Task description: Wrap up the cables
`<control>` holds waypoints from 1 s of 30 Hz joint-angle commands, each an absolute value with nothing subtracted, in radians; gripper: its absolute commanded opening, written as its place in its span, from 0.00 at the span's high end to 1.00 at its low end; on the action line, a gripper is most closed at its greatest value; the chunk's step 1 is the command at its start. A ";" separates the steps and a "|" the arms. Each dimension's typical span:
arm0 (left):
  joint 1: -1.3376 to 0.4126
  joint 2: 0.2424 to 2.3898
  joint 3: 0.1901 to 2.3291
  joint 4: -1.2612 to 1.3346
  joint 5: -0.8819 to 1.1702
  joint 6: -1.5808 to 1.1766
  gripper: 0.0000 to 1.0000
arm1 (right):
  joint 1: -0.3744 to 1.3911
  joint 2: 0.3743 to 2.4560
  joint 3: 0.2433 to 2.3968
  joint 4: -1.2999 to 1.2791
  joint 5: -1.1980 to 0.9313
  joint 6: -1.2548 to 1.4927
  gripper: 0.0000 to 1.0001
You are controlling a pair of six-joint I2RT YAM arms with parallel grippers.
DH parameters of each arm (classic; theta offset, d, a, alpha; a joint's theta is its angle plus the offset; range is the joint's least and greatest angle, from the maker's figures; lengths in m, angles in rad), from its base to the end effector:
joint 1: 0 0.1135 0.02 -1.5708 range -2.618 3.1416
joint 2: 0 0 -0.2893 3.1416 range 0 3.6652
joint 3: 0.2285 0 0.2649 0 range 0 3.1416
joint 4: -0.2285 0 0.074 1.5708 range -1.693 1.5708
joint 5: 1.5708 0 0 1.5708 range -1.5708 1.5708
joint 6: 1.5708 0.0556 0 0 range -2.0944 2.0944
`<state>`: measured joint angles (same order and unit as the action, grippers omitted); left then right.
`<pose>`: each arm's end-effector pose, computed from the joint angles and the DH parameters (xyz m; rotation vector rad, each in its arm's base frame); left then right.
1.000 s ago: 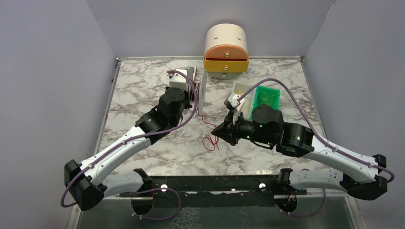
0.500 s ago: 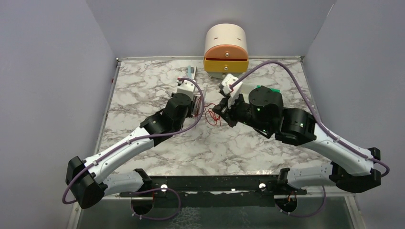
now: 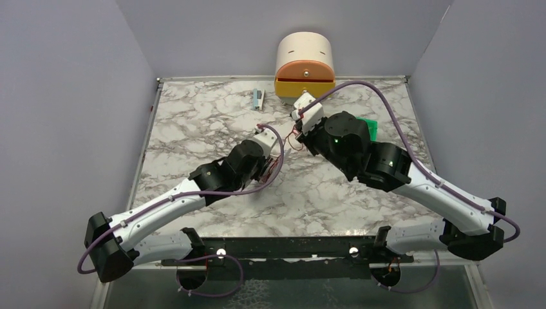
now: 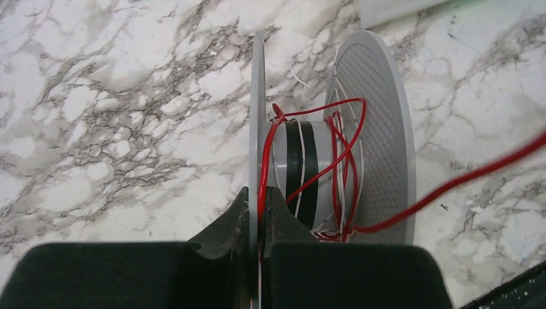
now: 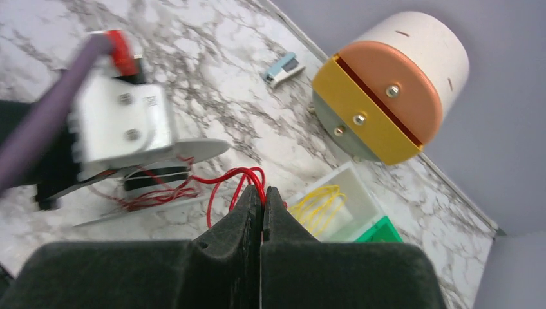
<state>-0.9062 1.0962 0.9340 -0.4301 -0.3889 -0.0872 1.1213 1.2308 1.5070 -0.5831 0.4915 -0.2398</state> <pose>0.1746 -0.1887 0.3183 0.6362 2.0205 -0.1698 0.1421 0.2342 0.4772 -0.8820 1.6185 0.1550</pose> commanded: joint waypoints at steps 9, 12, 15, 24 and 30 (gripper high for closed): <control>-1.011 0.957 0.911 -0.496 -0.282 -0.027 1.00 | 0.820 1.184 1.288 -0.396 0.458 -0.105 0.99; -1.014 0.925 0.916 -0.517 -0.261 -0.019 1.00 | 0.754 1.184 1.225 -0.386 0.419 -0.018 0.99; -1.014 0.876 0.928 -0.528 -0.234 -0.014 1.00 | 0.692 1.175 1.148 -0.345 0.396 0.041 0.99; -1.014 0.761 0.998 -0.526 -0.117 0.003 1.00 | 0.569 1.181 0.967 -0.224 0.280 0.192 0.99; -1.014 0.734 1.068 -0.509 -0.047 -0.004 1.00 | 0.548 1.221 0.868 -0.132 0.174 0.265 0.99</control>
<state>-1.0084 0.7689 0.9890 -0.5457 -0.1490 -0.0128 0.5762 1.2015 0.9146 -0.2466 0.2176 0.1936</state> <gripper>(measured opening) 0.056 0.026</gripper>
